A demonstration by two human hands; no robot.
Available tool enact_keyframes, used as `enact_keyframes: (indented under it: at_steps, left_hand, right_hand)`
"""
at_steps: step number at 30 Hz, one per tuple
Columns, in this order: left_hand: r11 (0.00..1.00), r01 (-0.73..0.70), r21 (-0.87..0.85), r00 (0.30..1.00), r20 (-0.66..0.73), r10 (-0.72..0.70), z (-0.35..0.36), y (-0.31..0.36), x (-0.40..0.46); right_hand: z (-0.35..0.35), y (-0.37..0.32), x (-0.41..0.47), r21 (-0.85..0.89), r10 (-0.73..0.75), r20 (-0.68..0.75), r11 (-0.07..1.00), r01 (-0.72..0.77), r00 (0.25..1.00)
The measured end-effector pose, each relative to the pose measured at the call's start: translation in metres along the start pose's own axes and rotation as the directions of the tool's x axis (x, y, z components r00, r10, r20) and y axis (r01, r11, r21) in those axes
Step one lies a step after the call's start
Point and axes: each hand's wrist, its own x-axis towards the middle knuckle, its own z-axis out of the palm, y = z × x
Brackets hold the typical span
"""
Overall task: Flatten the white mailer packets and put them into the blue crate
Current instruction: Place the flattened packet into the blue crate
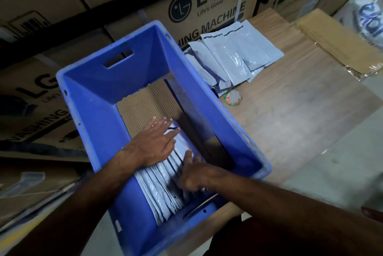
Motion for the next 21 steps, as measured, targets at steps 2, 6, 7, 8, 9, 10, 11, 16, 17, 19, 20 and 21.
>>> enact_keyframes:
  at_steps: [2, 6, 7, 8, 9, 10, 11, 16, 17, 19, 20, 21]
  left_hand:
    - [0.998, 0.06, -0.012, 0.993, -0.106, -0.061, -0.004, -0.001, -0.01]
    - [0.972, 0.219, -0.083, 0.937, -0.261, -0.233, -0.02, 0.004, -0.031]
    - [0.963, 0.247, -0.105, 0.92, -0.288, -0.267, -0.025, 0.006, -0.034]
    - [0.956, 0.265, -0.127, 0.903, -0.315, -0.292, -0.03, 0.009, -0.037]
    - [0.949, 0.28, -0.147, 0.884, -0.346, -0.314, -0.037, 0.012, -0.039]
    - [0.942, 0.293, -0.162, 0.866, -0.372, -0.333, -0.044, 0.016, -0.04]
    - [0.937, 0.304, -0.174, 0.851, -0.393, -0.349, -0.052, 0.021, -0.039]
    - [0.874, 0.397, -0.278, 0.747, -0.456, -0.484, -0.092, 0.063, -0.017]
    - [0.863, 0.409, -0.298, 0.725, -0.468, -0.505, -0.1, 0.072, -0.009]
    - [0.863, 0.397, -0.314, 0.694, -0.513, -0.506, -0.116, 0.088, 0.009]
    - [0.869, 0.379, -0.319, 0.682, -0.539, -0.495, -0.125, 0.098, 0.02]
    - [0.872, 0.365, -0.327, 0.67, -0.558, -0.49, -0.136, 0.108, 0.032]
  right_hand:
    - [-0.011, 0.005, -0.023, 0.059, -0.073, -0.121, 0.995, 0.081, 0.99]
    - [-0.04, 0.009, -0.063, -0.073, -0.324, -0.437, 0.943, 0.326, 0.839]
    - [-0.046, 0.01, -0.069, -0.134, -0.37, -0.504, 0.926, 0.353, 0.78]
    - [-0.051, 0.011, -0.075, -0.202, -0.414, -0.564, 0.908, 0.367, 0.715]
    - [-0.057, 0.013, -0.079, -0.279, -0.461, -0.63, 0.886, 0.372, 0.625]
    - [-0.064, 0.016, -0.083, -0.34, -0.496, -0.681, 0.866, 0.367, 0.539]
    - [-0.073, 0.022, -0.086, -0.387, -0.525, -0.719, 0.847, 0.365, 0.456]
    - [-0.129, 0.063, -0.089, -0.466, -0.569, -0.733, 0.819, 0.335, 0.373]
    - [-0.141, 0.076, -0.085, -0.475, -0.576, -0.732, 0.814, 0.335, 0.364]
    - [-0.164, 0.104, -0.076, -0.498, -0.6, -0.709, 0.798, 0.339, 0.37]
    - [-0.176, 0.119, -0.071, -0.521, -0.618, -0.69, 0.785, 0.334, 0.377]
    - [-0.187, 0.135, -0.064, -0.547, -0.637, -0.667, 0.771, 0.325, 0.386]
